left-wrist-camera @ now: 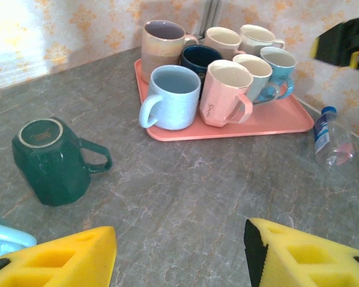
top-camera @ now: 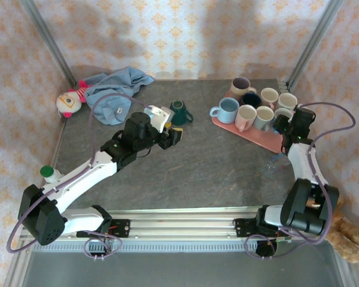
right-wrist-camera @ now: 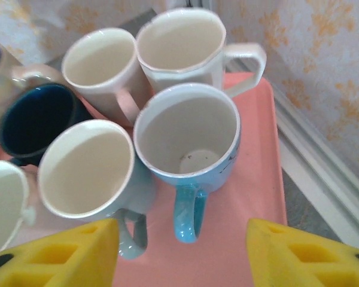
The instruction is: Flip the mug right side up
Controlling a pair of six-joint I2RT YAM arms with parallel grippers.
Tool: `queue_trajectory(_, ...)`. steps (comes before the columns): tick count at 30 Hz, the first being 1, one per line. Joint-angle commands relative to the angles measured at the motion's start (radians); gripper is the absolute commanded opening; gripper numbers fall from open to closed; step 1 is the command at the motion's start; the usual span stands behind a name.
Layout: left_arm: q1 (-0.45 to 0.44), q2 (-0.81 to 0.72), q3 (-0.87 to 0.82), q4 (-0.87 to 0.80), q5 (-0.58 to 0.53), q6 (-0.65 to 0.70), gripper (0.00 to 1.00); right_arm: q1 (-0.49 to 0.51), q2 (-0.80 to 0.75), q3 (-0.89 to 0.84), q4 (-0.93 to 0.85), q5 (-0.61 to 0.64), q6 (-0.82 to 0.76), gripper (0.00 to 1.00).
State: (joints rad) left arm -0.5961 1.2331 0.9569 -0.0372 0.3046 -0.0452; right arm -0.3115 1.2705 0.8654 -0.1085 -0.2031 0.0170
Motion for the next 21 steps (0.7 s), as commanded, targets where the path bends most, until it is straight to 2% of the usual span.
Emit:
queue_trajectory(1, -0.007, 0.009, 0.046, -0.040, -0.076, -0.022, 0.61, -0.006, -0.081, 0.077, -0.140, -0.025, 0.062, 0.60)
queue_trajectory(5, -0.005, 0.018, 0.054, -0.071, -0.179, -0.064, 0.63, 0.021, -0.081, 0.206, -0.329, -0.161, 0.092, 0.64)
queue_trajectory(8, -0.005, 0.035, 0.070, -0.099, -0.230, -0.119, 0.63, 0.133, -0.081, 0.296, -0.454, -0.181, 0.037, 0.63)
queue_trajectory(13, -0.003, 0.061, 0.109, -0.176, -0.343, -0.255, 0.62, 0.334, -0.025, 0.438, -0.619, -0.241, -0.014, 0.56)
queue_trajectory(15, 0.002, 0.064, 0.103, -0.173, -0.331, -0.285, 0.61, 0.422, -0.013, 0.447, -0.616, -0.266, -0.094, 0.55)
queue_trajectory(17, 0.004, 0.065, 0.102, -0.175, -0.308, -0.303, 0.59, 0.476, -0.005, 0.425, -0.575, -0.343, -0.171, 0.54)
queue_trajectory(21, 0.010, 0.053, 0.090, -0.186, -0.325, -0.373, 0.61, 0.537, 0.041, 0.401, -0.460, -0.443, -0.246, 0.53)
